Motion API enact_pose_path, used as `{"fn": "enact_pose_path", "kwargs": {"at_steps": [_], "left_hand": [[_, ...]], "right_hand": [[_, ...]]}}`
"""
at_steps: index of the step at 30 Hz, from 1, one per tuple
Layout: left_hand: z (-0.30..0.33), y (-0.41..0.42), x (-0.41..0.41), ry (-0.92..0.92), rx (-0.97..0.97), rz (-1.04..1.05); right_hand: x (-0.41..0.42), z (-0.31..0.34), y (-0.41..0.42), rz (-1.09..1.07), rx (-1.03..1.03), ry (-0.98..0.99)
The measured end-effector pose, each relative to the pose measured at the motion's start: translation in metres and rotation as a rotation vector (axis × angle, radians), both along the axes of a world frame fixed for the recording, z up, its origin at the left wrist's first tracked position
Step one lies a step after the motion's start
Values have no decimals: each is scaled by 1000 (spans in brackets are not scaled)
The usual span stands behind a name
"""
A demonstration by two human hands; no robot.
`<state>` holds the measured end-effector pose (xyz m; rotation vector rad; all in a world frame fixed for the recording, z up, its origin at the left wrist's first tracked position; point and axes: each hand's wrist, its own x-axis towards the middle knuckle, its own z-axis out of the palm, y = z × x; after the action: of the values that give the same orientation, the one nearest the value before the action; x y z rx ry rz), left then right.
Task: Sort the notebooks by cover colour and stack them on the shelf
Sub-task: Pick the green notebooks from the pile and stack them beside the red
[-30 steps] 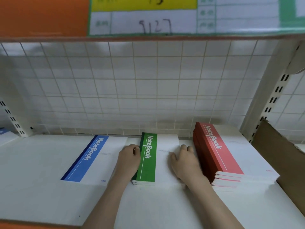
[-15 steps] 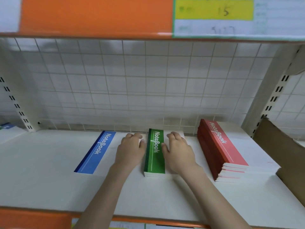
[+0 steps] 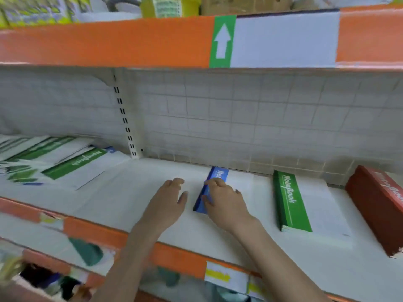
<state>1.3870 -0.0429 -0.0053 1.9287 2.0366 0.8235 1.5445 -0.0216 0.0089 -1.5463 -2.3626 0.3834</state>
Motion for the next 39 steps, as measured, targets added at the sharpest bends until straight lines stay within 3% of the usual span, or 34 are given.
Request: {"fn": "enact_pose_path", "kwargs": {"at_steps": [5, 13, 25, 33, 39], "left_hand": [[-2, -36, -73, 55, -23, 100], [1, -100, -179, 129, -40, 345], [-7, -174, -300, 99, -73, 622], [-6, -154, -387, 84, -46, 661], [9, -101, -451, 112, -15, 610]], "right_hand": [[-75, 2, -16, 127, -4, -7], [-184, 2, -55, 428, 58, 187], [-336, -4, -84, 724, 30, 132], [-440, -9, -66, 751, 58, 178], [-512, 3, -26, 637, 82, 238]]}}
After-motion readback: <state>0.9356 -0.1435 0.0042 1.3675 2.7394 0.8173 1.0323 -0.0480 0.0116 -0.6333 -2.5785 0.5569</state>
